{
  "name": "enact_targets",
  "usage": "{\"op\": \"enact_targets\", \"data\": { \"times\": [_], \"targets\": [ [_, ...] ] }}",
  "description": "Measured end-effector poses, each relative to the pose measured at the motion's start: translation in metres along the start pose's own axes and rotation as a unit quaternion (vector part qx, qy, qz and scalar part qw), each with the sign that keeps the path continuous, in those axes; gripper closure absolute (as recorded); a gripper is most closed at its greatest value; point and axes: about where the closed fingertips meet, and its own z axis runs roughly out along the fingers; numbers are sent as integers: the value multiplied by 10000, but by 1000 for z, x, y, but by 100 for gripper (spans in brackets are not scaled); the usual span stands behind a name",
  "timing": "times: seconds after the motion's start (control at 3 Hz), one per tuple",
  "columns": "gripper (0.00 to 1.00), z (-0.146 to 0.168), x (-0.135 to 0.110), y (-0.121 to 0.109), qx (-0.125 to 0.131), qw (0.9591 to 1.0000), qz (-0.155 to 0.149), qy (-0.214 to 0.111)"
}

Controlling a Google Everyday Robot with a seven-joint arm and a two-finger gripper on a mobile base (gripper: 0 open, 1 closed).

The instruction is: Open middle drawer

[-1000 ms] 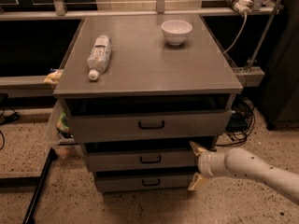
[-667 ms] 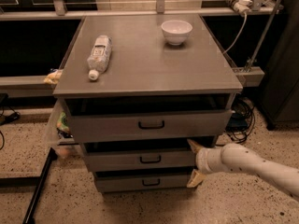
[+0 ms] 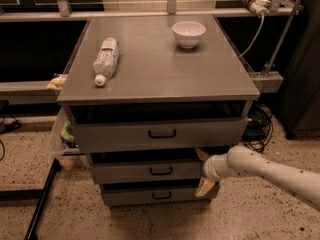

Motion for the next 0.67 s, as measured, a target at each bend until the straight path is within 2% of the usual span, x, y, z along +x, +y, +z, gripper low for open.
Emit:
{"op": "enact_targets", "data": {
  "times": [0.33,0.67],
  "targets": [
    [0,11,0,-2,-116,9999,-7,8],
    [0,27,3,0,-357,9993,26,62]
  ]
}}
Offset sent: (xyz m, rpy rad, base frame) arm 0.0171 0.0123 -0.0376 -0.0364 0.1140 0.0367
